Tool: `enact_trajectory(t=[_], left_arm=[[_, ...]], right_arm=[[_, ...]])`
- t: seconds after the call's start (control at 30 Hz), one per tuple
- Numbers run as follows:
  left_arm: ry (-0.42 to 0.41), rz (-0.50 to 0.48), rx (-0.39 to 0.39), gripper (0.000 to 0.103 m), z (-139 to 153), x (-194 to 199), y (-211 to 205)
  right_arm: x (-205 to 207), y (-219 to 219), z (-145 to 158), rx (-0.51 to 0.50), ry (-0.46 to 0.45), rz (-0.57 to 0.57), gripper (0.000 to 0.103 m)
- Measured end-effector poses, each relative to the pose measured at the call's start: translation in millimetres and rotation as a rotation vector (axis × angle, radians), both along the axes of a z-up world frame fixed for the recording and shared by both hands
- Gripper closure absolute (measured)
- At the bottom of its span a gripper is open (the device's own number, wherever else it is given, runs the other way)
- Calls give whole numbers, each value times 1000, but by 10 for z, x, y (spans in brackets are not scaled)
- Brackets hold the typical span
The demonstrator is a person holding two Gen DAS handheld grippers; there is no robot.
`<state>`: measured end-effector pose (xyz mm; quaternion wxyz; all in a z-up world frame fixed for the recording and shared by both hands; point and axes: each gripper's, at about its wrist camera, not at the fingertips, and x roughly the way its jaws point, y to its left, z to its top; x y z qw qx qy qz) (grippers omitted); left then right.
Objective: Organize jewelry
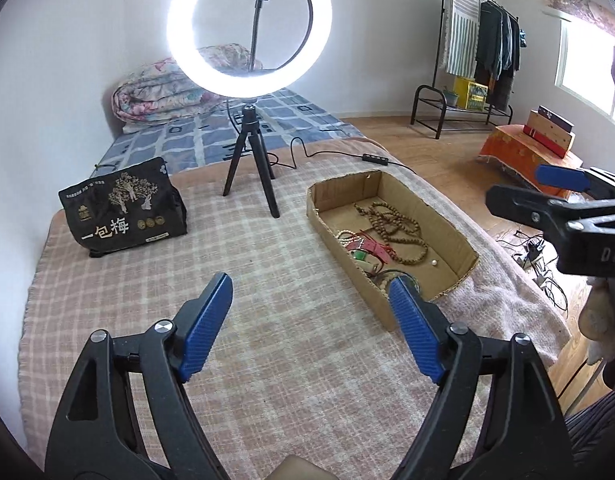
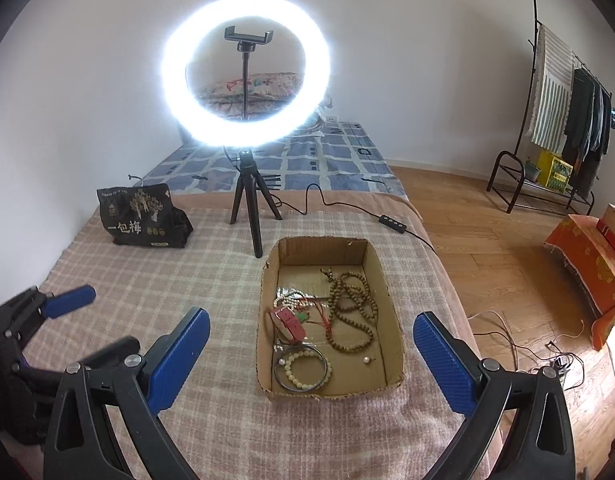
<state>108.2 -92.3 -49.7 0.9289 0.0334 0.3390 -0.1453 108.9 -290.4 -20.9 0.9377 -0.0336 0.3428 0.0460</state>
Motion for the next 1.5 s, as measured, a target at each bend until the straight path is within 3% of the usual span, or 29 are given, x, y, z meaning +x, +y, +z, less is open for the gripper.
enact_trajectory(t=[0.37,0.47,0.77,1.5], left_arm=[[-52,32,23,17,104,-125,70],[-71,29,38,7,157,-165,64],[-154,37,55,0,328,-348,40],[-109,29,21,0,328,-360,22]], right_arm=[[-171,-63,-151,14,-1,-25,0],[-202,-70,-168,5,-12,-33,0],[-189,-141,-202,0,-28,-81,0],[-182,-151,-217,-7,-40,-99,0]])
